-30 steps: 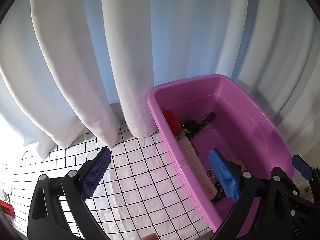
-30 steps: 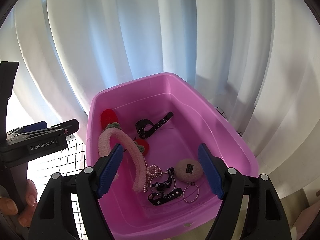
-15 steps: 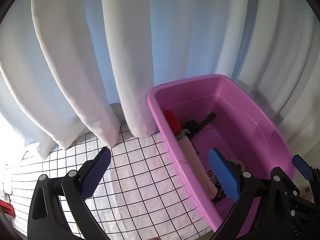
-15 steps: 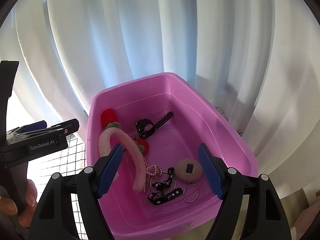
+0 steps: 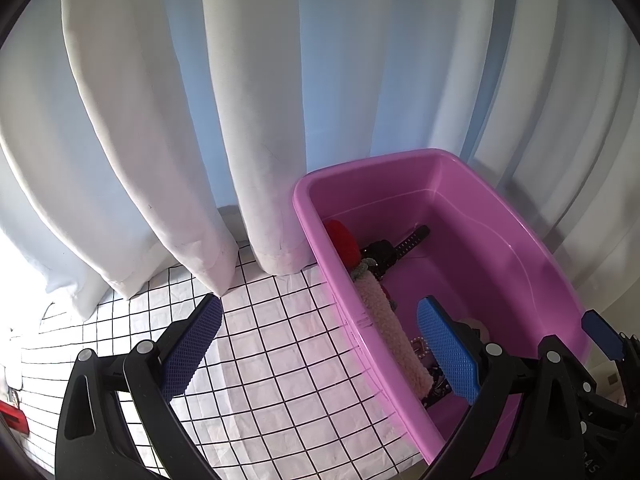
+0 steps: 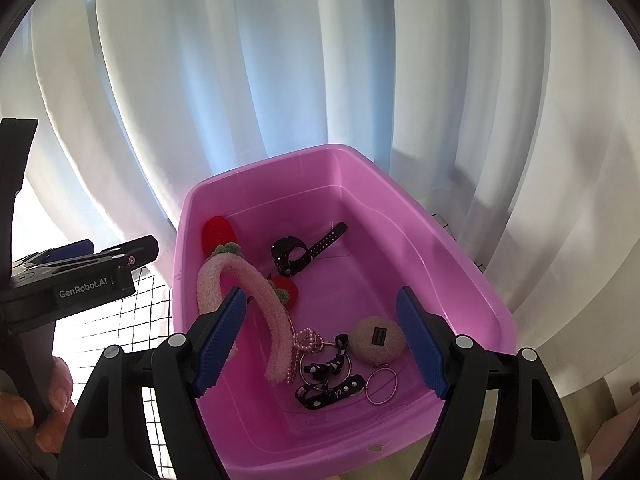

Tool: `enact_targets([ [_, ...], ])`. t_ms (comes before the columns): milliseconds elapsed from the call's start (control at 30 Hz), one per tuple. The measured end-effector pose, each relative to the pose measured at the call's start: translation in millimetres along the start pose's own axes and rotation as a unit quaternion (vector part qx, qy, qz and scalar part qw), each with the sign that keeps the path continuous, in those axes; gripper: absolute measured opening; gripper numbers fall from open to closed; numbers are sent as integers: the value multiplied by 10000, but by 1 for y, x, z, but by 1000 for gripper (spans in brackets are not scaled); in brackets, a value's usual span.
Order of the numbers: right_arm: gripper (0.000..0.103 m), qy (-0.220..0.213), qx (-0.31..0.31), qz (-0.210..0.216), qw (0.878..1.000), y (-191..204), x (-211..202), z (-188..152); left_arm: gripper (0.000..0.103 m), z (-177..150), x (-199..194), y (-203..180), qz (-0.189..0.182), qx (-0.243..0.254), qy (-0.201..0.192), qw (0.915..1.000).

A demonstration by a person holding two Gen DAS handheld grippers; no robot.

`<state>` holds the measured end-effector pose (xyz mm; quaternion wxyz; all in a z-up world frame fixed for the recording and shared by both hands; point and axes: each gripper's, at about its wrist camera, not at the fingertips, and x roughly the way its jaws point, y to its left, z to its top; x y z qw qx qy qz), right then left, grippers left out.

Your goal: Organize jewelry

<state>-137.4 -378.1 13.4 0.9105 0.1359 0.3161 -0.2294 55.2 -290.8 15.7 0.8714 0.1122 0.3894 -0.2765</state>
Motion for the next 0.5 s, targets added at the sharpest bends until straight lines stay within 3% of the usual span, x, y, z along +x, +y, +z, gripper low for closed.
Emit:
enact_targets([
  [200, 74, 21, -17, 14, 10000, 1, 0, -1, 97, 0, -7, -1, -9, 17, -270, 9996],
  [500, 74, 17, -79, 52, 10000, 1, 0, 0, 97, 1, -4, -2, 97, -51, -53, 9999],
])
